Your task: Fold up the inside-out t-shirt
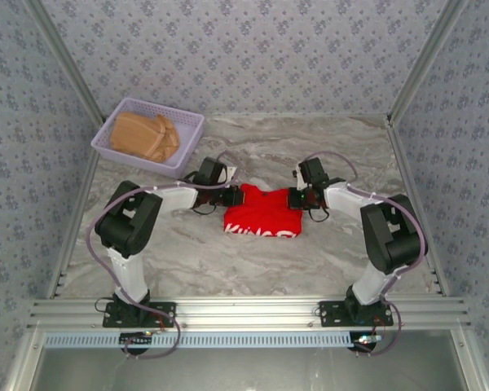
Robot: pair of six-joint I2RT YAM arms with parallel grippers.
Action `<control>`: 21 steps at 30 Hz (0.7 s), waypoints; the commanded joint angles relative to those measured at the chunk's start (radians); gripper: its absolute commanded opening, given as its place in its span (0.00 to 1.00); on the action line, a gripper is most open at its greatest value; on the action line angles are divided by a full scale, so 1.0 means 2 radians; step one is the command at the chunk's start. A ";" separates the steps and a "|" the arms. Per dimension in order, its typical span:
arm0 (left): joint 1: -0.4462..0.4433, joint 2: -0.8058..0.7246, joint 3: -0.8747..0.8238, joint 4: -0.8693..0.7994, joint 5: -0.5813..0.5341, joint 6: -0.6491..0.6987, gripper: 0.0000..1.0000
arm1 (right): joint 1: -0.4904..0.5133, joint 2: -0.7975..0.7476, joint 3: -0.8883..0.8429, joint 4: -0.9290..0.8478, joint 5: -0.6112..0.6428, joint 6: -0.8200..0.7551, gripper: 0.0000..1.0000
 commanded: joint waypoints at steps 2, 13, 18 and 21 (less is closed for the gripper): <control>0.004 0.017 0.020 -0.036 -0.027 0.010 0.22 | -0.008 0.026 0.021 -0.035 0.030 -0.015 0.11; 0.007 -0.067 0.014 -0.119 -0.130 0.002 0.55 | -0.024 -0.015 0.086 -0.117 0.047 -0.045 0.44; 0.002 -0.126 -0.005 -0.135 -0.150 0.006 0.73 | -0.023 -0.068 0.084 -0.134 0.067 -0.055 0.55; -0.010 -0.167 -0.034 -0.101 -0.116 0.012 0.76 | 0.003 -0.105 0.061 -0.114 0.045 -0.049 0.56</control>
